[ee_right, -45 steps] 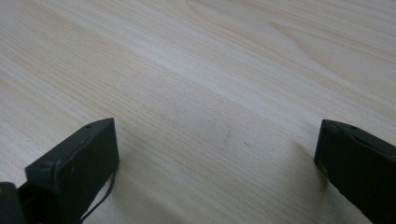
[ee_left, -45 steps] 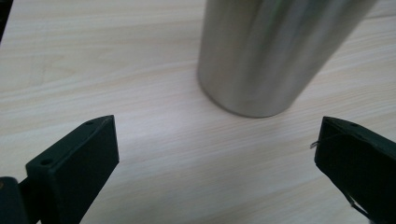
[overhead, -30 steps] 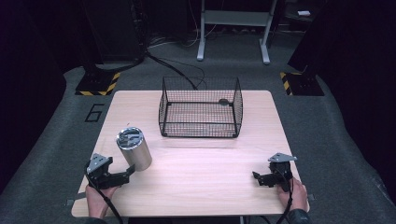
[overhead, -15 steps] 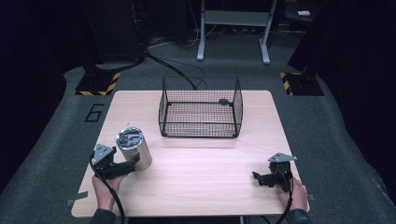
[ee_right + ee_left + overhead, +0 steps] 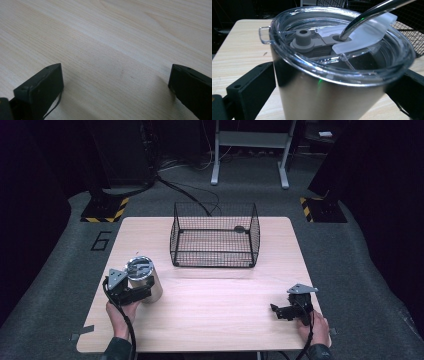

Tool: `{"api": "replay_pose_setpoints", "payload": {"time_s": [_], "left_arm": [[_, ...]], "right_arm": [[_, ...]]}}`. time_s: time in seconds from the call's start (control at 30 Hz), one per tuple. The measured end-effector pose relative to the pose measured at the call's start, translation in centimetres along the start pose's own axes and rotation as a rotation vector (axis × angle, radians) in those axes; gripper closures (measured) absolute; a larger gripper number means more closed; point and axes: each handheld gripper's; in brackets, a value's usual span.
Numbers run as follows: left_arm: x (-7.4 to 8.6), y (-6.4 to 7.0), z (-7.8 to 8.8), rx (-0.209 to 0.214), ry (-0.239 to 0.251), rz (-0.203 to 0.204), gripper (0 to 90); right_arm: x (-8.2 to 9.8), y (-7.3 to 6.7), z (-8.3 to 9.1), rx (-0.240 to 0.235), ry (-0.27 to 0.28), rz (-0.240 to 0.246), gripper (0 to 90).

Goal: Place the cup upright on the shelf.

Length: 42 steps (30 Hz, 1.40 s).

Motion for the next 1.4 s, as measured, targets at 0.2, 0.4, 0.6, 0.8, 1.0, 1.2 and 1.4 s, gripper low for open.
{"api": "replay_pose_setpoints", "payload": {"time_s": [0.2, 0.4, 0.6, 0.8, 1.0, 1.2, 1.4], "left_arm": [[-0.2, 0.2, -0.6, -0.015, 0.018, 0.002, 0.1], [-0.2, 0.4, -1.0, -0.029, 0.022, -0.004, 0.4], [-0.2, 0.6, -1.0, -0.039, 0.024, -0.014, 1.4], [-0.3, 0.6, -0.9, -0.043, 0.021, -0.057, 3.1], [-0.4, 0.4, -0.6, -0.031, 0.033, -0.07, 3.9], [-0.4, 0.2, -0.2, -0.012, 0.046, -0.078, 4.0], [-1.0, 0.3, 0.3, -0.001, 0.051, -0.101, 4.0]], "right_arm": [[0.0, 0.0, 0.0, 0.0, 0.0, 0.0, 0.0], [0.0, 0.0, 0.0, 0.0, 0.0, 0.0, 0.0], [0.0, 0.0, 0.0, 0.0, 0.0, 0.0, 0.0], [0.0, 0.0, 0.0, 0.0, 0.0, 0.0, 0.0], [0.0, 0.0, 0.0, 0.0, 0.0, 0.0, 0.0], [0.0, 0.0, 0.0, 0.0, 0.0, 0.0, 0.0], [0.0, 0.0, 0.0, 0.0, 0.0, 0.0, 0.0]]}}
Point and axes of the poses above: each handheld gripper's, and its own axes: z roughly backward along the jaws, x roughly out of its underside, y roughly to its right, and after that the axes turned 5 degrees about x, right-handed
